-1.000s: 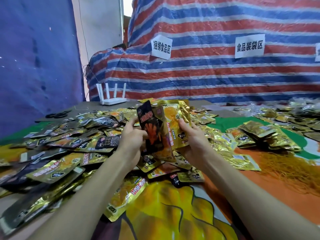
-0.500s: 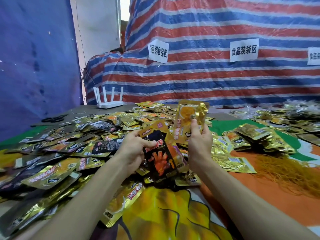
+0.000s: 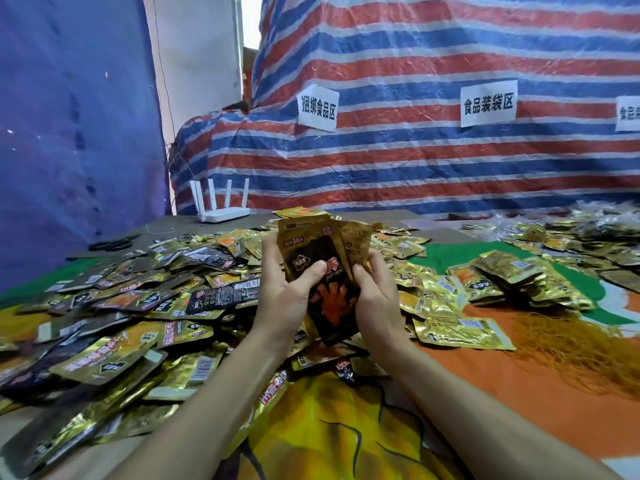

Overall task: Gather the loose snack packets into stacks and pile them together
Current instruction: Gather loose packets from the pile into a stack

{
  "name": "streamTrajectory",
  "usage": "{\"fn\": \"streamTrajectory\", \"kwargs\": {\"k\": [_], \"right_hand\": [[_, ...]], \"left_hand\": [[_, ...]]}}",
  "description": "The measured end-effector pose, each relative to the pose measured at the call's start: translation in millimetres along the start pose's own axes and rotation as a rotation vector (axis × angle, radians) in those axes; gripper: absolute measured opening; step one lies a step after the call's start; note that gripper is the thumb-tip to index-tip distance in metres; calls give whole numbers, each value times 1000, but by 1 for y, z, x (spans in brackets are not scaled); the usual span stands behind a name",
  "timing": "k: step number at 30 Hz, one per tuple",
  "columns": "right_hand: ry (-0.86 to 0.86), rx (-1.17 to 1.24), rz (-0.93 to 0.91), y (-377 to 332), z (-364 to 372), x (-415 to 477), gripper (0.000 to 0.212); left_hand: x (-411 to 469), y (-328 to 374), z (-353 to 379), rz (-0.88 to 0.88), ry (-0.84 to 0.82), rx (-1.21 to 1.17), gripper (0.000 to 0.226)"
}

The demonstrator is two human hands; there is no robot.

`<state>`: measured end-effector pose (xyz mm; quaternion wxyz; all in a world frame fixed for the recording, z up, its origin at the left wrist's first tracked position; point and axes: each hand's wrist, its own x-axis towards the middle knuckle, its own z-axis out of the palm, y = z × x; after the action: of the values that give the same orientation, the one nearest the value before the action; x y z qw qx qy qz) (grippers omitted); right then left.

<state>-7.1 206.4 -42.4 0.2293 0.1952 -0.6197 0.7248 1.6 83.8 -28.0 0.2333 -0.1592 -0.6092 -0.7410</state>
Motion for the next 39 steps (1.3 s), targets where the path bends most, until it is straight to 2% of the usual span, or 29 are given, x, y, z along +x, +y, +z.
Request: {"fn": "streamTrajectory", "kwargs": {"k": [2,4,7,10,13,17,20,23,26,28,32,36,39], "right_hand": [[-7,-55,-38,2,1,-3,25],[-30,-160,-80,5,2,-5,31],[-34,-293,-126,7,5,-5,36],[46,-292,-176,4,6,-4,46],[97,-215,-149,0,4,-4,53],[167,-87,-78,1,4,-3,48],[221,-59,-94,1,1,0,41],[227,42,-90,-3,-1,-1,44],[181,100,-129,-12,1,-1,36],[138,120,-132,-14,1,-2,34],[143,121,-60,-13,2,-5,43],[136,73,28,-18,1,-2,46],[128,114,143,-20,0,2,42]], "left_hand": [[-1,-4,3,-105,-35,-120,72],[-4,-5,4,-150,-67,-132,74],[-11,-5,6,-38,-99,31,65],[-18,-5,10,50,-180,66,71],[-21,-10,9,25,-276,157,75],[-22,-16,5,-12,-382,343,61],[-22,-17,4,33,-430,397,65],[-17,-14,3,104,-397,360,58],[-13,-10,2,164,-254,272,52],[-14,-11,2,120,-211,212,56],[-15,-19,0,-33,-327,232,58],[-16,-19,4,-16,-343,214,54],[-16,-19,6,-23,-418,193,38]]}}
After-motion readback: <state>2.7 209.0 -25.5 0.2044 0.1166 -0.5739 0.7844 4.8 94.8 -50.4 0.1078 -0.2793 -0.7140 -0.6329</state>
